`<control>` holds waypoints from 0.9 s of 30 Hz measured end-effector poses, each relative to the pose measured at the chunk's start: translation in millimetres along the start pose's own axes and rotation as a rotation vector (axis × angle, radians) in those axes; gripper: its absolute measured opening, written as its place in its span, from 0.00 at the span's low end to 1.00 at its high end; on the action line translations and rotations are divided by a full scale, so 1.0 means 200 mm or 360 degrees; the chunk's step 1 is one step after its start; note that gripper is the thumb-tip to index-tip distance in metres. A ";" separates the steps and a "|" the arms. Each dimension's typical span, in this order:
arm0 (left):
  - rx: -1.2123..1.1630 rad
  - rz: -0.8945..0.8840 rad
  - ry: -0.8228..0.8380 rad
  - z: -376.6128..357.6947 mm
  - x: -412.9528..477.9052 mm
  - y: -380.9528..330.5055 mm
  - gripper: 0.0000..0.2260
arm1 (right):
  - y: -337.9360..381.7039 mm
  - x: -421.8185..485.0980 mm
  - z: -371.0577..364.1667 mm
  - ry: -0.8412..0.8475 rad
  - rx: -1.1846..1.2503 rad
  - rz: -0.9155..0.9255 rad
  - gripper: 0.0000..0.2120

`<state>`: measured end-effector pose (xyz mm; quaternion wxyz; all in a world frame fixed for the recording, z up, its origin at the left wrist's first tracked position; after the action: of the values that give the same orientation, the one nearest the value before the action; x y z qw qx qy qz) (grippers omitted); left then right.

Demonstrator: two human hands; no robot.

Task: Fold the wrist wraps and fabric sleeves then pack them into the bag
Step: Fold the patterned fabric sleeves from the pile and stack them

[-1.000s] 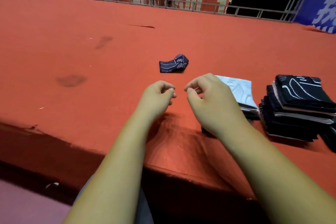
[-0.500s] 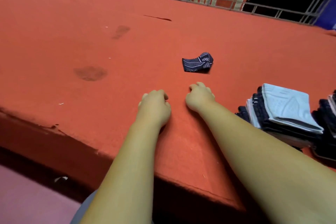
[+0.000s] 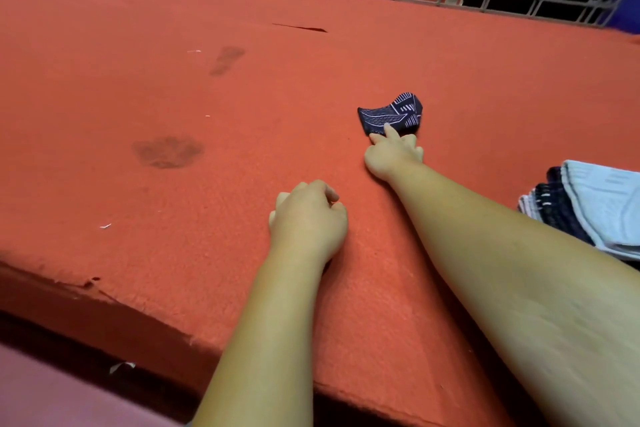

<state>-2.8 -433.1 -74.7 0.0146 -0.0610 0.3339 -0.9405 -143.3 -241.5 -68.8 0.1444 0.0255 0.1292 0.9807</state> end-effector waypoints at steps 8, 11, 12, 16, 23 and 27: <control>0.0245 -0.0012 0.0043 -0.01 -0.03 -0.08 0.14 | -0.03 -0.12 0.01 -0.0181 0.0378 -0.0073 0.25; 0.0243 0.0022 0.0078 -0.01 -0.04 -0.09 0.15 | -0.04 -0.26 -0.01 -0.0199 0.0696 -0.0088 0.26; 0.0215 0.0045 0.0077 0.00 -0.04 -0.09 0.16 | -0.04 -0.32 -0.01 -0.0214 0.0762 -0.0049 0.25; -0.0058 0.0086 -0.0031 0.03 -0.08 -0.06 0.24 | -0.04 -0.64 0.11 -0.0436 0.0936 0.0212 0.22; -0.0764 -0.0045 -0.0014 0.09 -0.25 -0.08 0.44 | -0.17 -1.12 0.46 -0.0567 0.1643 0.0364 0.24; -0.1192 -0.0160 0.0012 0.13 -0.41 -0.21 0.21 | -0.28 -1.27 0.64 -0.0590 0.1746 0.0365 0.26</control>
<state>83.0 -410.5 -37.5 -0.0560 -0.0750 0.6514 -0.7529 126.6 -231.5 37.1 0.0233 0.2813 0.5865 0.7592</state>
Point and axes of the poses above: each hand's wrist, its own x-axis towards the middle knuckle, its own z-axis out of the back of the hand, y = z × x, the point moved 4 cm from there along x, towards the middle knuckle, and after that the axes turned 3 degrees about -y, right-handed, at the moved point
